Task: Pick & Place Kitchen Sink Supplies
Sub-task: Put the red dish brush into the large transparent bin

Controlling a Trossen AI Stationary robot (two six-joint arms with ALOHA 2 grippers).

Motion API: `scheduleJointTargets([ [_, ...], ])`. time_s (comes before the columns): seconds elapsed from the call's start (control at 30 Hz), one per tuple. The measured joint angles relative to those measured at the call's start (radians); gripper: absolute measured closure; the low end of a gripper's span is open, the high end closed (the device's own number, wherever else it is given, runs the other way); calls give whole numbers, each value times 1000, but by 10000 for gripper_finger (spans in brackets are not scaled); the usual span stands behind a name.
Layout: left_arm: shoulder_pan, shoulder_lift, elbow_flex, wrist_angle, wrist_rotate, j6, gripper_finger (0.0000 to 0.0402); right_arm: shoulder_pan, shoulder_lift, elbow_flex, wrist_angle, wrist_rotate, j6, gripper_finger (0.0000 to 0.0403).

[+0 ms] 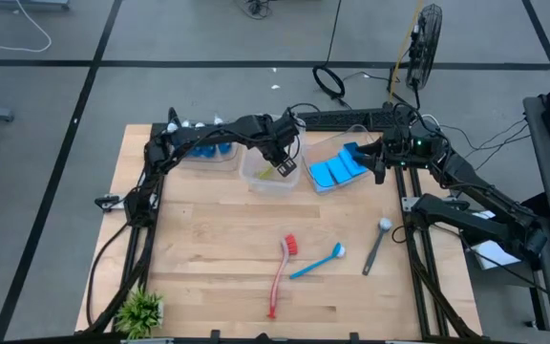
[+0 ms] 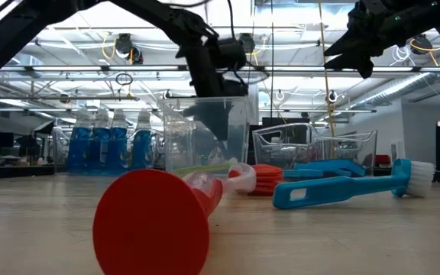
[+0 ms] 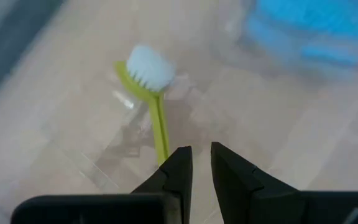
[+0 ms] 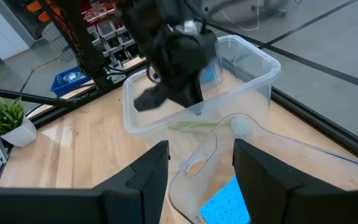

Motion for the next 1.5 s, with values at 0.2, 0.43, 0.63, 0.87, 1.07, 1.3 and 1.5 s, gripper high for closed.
scheduleJointTargets([
  [0.2, -8, -120, 2, -4, -5, 0, 339, 0, 0, 0, 0, -1, 0, 234],
  [0.43, -84, -293, 3, -5, -10, -40, 339, 0, 0, 0, 0, -1, -2, 234],
  [0.63, -226, -362, 3, -23, -49, -165, 339, 0, 0, 0, 0, -1, -3, 234],
  [0.87, -380, -349, 3, -48, -89, -375, 339, 0, 0, 0, 0, -1, -3, 234],
  [1.07, -467, -324, 3, -78, -129, -543, 339, 0, 0, 0, 0, -1, -2, 234],
  [1.3, -547, -278, 2, -100, -128, -697, 338, 0, 0, 0, -1, -1, -2, 234],
  [1.5, -620, -205, 3, -80, -96, -847, 313, 0, 0, 0, -2, -2, -2, 234],
])
